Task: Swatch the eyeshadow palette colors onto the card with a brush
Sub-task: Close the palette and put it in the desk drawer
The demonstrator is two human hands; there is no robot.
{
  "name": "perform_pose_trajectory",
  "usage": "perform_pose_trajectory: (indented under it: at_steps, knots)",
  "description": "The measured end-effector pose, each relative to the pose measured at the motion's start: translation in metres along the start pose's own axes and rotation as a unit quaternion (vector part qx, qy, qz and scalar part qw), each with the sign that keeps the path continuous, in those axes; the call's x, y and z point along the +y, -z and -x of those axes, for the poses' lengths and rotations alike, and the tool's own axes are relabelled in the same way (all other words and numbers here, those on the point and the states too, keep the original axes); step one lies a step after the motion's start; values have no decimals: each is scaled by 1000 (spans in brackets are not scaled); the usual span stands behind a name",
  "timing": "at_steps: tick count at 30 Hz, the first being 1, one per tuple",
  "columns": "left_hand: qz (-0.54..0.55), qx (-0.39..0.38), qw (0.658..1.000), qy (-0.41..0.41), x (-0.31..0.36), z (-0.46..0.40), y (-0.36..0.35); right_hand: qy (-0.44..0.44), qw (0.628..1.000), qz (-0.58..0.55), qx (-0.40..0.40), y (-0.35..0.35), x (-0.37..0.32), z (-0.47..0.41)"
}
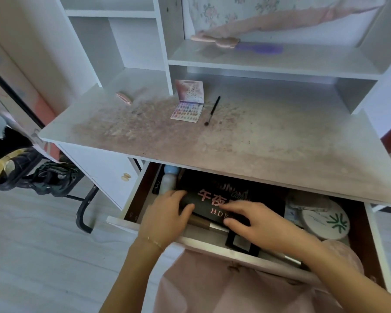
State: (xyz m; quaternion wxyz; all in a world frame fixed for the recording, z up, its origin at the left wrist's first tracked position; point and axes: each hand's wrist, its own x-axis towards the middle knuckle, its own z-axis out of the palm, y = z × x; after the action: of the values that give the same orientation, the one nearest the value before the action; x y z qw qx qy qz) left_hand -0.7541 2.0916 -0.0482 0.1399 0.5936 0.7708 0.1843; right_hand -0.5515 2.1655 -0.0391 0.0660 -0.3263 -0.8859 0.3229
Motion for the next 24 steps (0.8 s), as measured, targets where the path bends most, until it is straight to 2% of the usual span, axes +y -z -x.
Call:
perform_pose_trajectory:
  at_steps: [2, 5, 7, 12, 17, 20, 24]
  knots:
    - [5, 73, 997, -1, 2, 15, -2, 20, 1000, -3, 13, -1, -7, 17]
    - [-2, 187, 982, -38, 5, 30, -8, 32, 999, 40, -16, -6, -12, 36]
    - [-19, 230, 971, -64, 3, 36, -13, 15, 997, 71, -22, -7, -13, 44]
    - [-54, 312, 940, -127, -5, 40, -32, 20, 989, 145, 31, -8, -18, 59]
    - [-55, 377, 915, -132, 0, 28, -36, 38, 963, 214, 157, -28, -23, 68]
    - [-54, 402, 903, -145, 3, 23, -36, 75, 936, 249, 239, -33, -14, 67]
    - [-55, 436, 884, -159, 3, 8, -32, 127, 905, 231, 333, -27, -9, 58]
